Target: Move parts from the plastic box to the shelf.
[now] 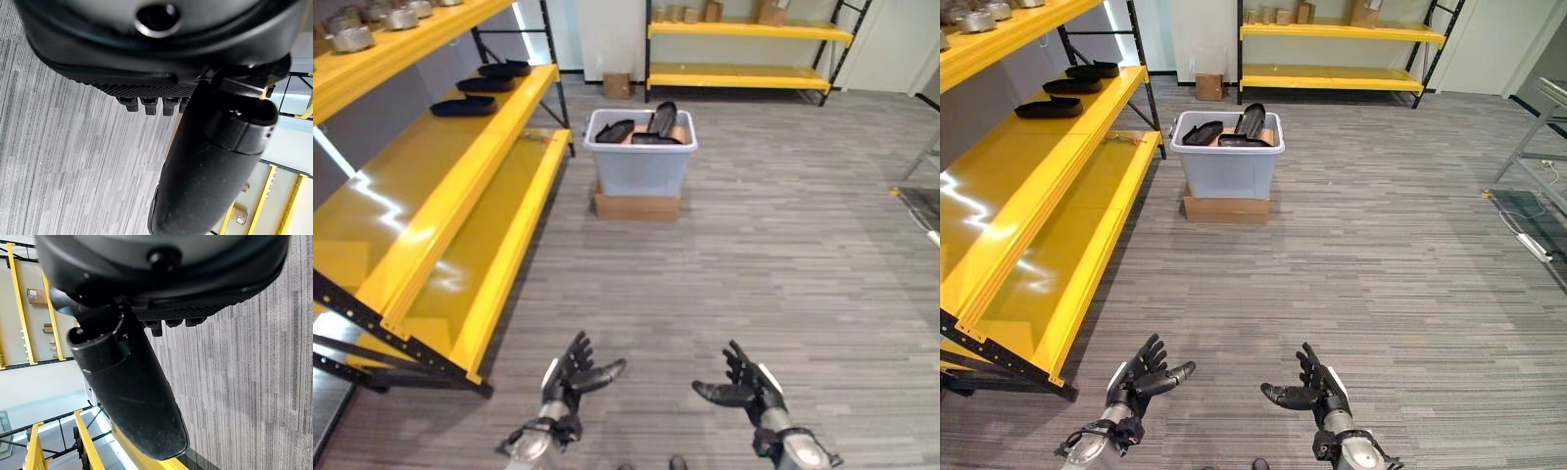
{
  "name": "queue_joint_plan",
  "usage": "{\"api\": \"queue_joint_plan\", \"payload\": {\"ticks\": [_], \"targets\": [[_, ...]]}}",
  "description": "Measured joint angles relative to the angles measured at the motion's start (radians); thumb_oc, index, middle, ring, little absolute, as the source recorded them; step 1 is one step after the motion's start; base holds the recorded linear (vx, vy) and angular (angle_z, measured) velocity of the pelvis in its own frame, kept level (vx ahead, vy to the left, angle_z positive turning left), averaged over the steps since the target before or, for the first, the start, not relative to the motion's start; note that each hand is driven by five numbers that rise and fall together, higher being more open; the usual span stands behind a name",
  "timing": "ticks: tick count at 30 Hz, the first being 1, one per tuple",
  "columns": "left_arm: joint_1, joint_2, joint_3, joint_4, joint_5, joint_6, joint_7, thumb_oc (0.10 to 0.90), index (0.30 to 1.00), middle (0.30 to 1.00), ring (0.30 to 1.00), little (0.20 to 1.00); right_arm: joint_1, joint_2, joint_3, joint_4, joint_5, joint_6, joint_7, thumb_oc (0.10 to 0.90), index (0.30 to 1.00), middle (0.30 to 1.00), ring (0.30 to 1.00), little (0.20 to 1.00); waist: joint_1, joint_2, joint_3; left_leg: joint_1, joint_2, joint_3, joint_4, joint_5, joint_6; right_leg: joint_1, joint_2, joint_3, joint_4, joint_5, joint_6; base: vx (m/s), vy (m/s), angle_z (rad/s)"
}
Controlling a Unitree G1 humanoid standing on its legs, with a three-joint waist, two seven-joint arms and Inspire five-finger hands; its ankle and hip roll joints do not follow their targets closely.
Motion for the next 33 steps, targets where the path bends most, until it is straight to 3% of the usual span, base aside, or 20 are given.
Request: {"api": "queue_joint_plan", "payload": {"ticks": [33], "targets": [[0.0,0.0,0.002,0.0,0.001,0.0,0.0,0.9,1.0,1.0,1.0,1.0,-0.001,0.005,0.0,0.0,0.0,0.0,0.0,0.9,1.0,1.0,1.0,1.0,-0.001,-0.003,0.001,0.02,0.0,0.003,0.003,-0.002,0.008,0.018,-0.001,0.001,0.0,-0.002,-0.005,0.0,0.0,0.0]]}}
